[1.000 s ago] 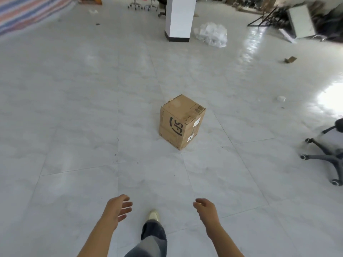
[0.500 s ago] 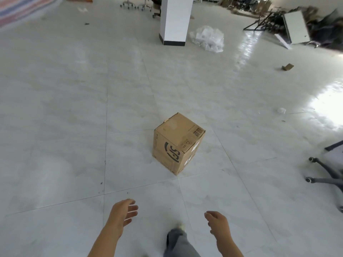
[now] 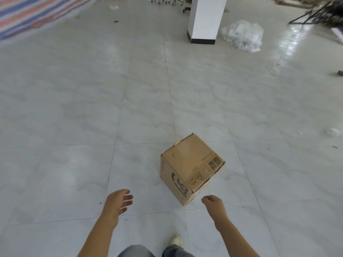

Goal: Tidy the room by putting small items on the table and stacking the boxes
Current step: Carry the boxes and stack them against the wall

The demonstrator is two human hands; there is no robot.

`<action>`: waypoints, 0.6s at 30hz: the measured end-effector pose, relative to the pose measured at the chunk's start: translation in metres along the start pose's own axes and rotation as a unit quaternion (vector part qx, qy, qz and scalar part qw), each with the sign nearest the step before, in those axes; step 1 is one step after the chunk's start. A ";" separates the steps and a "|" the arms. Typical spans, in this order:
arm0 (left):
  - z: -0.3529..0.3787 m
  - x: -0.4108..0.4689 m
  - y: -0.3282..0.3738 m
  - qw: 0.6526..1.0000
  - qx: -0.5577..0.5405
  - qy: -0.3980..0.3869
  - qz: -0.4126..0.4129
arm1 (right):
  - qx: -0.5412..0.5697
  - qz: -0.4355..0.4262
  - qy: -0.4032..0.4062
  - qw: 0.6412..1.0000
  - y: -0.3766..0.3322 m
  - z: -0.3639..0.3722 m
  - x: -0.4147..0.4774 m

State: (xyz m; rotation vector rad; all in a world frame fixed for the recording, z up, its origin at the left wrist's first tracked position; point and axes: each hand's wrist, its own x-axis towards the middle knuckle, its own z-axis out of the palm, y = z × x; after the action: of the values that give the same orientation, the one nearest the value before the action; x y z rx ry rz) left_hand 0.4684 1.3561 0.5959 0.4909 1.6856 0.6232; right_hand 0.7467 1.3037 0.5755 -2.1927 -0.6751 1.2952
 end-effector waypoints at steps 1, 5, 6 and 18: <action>0.009 0.006 0.008 1.000 0.004 -0.001 -0.002 | -0.013 0.010 -0.012 1.000 -0.009 0.000 0.014; 0.028 0.030 0.024 0.999 0.036 -0.009 -0.024 | -0.058 0.029 -0.049 0.997 -0.047 0.011 0.059; 0.030 0.037 0.028 0.999 0.041 -0.005 -0.033 | -0.065 0.034 -0.058 0.996 -0.057 0.016 0.069; 0.018 0.207 0.144 0.989 0.109 -0.006 -0.101 | -0.165 0.166 -0.072 0.970 -0.146 0.095 0.182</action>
State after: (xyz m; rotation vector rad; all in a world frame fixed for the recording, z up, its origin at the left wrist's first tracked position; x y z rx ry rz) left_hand 0.4432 1.5986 0.5299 0.4686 1.7746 0.2900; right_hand 0.7153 1.5454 0.5123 -2.5846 -0.6323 1.6200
